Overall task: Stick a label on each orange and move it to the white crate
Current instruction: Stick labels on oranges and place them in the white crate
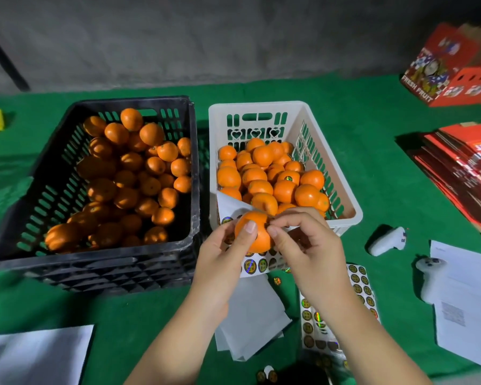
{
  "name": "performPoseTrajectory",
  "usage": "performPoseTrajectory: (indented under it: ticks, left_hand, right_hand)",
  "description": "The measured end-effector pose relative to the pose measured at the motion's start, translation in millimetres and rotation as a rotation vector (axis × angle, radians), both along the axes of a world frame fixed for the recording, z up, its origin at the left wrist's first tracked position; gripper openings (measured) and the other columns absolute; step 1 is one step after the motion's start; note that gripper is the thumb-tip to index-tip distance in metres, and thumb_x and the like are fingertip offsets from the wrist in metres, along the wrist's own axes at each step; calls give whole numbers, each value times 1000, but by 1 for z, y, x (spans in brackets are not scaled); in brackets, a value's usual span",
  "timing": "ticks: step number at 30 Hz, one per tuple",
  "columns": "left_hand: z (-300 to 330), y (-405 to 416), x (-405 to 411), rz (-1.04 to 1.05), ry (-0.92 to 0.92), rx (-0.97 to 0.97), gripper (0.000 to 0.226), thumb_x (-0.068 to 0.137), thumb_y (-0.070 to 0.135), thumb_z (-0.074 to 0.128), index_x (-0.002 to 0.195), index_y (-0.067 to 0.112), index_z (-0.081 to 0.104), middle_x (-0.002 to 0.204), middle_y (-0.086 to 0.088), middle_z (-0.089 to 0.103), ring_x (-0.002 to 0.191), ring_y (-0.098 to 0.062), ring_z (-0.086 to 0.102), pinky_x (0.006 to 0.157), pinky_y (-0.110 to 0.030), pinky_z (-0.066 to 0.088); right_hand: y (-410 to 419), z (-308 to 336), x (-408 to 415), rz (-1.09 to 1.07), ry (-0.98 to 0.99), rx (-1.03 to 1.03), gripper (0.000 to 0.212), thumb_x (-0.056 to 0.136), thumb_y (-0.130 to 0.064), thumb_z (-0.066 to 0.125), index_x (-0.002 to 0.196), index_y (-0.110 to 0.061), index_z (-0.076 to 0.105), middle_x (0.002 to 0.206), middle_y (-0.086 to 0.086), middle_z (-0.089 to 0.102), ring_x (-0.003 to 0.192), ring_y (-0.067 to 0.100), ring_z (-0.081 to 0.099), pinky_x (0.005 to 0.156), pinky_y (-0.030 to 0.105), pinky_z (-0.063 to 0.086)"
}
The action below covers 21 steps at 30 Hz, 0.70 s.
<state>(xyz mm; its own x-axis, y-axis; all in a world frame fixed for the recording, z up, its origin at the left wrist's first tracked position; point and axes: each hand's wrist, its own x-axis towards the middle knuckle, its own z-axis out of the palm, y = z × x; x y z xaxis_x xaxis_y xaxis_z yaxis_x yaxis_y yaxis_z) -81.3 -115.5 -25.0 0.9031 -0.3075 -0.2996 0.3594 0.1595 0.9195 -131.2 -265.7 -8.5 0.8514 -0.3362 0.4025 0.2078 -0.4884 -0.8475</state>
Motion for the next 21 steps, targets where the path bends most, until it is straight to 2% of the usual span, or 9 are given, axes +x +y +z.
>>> performPoseTrajectory:
  ticks: [3, 5, 8, 10, 12, 15, 17, 19, 21]
  left_hand:
    - [0, 2, 1, 23, 23, -2, 74, 66, 71, 81, 127, 30, 73, 117, 1, 79, 110, -19, 76, 106, -50, 55]
    - [-1, 5, 2, 46, 37, -20, 73, 66, 68, 81, 127, 30, 73, 118, 1, 79, 111, -20, 75, 107, -51, 54]
    - [-2, 5, 3, 55, 55, -42, 71, 65, 64, 81, 127, 31, 72, 120, -1, 78, 115, -24, 73, 110, -56, 51]
    - [-2, 3, -1, 24, 42, -52, 66, 67, 63, 82, 125, 34, 74, 122, 2, 77, 120, -19, 71, 113, -54, 49]
    - [-1, 2, -4, -18, 17, -53, 63, 71, 68, 80, 127, 38, 73, 127, 7, 75, 123, -11, 68, 114, -49, 47]
    - [1, 7, -4, -28, -24, -90, 62, 78, 74, 74, 128, 37, 73, 129, 4, 75, 125, -14, 69, 111, -48, 48]
    - [0, 12, 2, 41, -71, -73, 47, 85, 61, 78, 127, 40, 74, 128, 9, 75, 121, -12, 70, 106, -43, 53]
    - [-2, 18, 10, 123, -151, -23, 28, 96, 33, 77, 121, 45, 76, 121, 14, 77, 114, -6, 72, 95, -29, 58]
    - [-1, 27, 18, 148, -206, 21, 31, 98, 23, 73, 117, 48, 76, 120, 16, 77, 112, -4, 72, 89, -22, 57]
  right_hand:
    - [-3, 6, -3, 26, 50, 334, 6, 97, -23, 70, 96, -28, 72, 81, 2, 70, 70, 14, 66, 66, 25, 54]
    - [-3, 8, -5, -9, 33, 427, 10, 98, -27, 67, 106, -33, 69, 80, -4, 66, 65, 14, 63, 60, 25, 53]
    - [3, 7, -4, 62, 81, 399, 57, 94, -45, 73, 144, -54, 48, 102, -8, 66, 89, 12, 69, 73, 25, 58]
    - [10, 3, -2, 160, 155, 410, 91, 84, -56, 81, 153, -66, 22, 118, -9, 66, 109, 16, 70, 82, 34, 61]
    - [13, -1, 1, 188, 145, 396, 104, 81, -53, 85, 154, -67, 12, 123, -1, 71, 119, 23, 68, 96, 46, 57]
    - [3, 2, 9, 189, 93, 428, 107, 82, -47, 87, 156, -61, 11, 117, 9, 75, 117, 26, 70, 98, 41, 57]
    - [-16, 2, 21, 124, 72, 443, 104, 83, -49, 86, 157, -58, 13, 115, 6, 76, 115, 22, 71, 95, 34, 58]
    - [-44, -3, 43, -25, 85, 400, 93, 89, -48, 78, 157, -55, 15, 103, 1, 74, 113, 18, 70, 102, 41, 56]
    - [-71, -12, 66, -127, 164, 291, 84, 99, -43, 65, 160, -48, 8, 106, 2, 64, 115, 22, 64, 107, 57, 51]
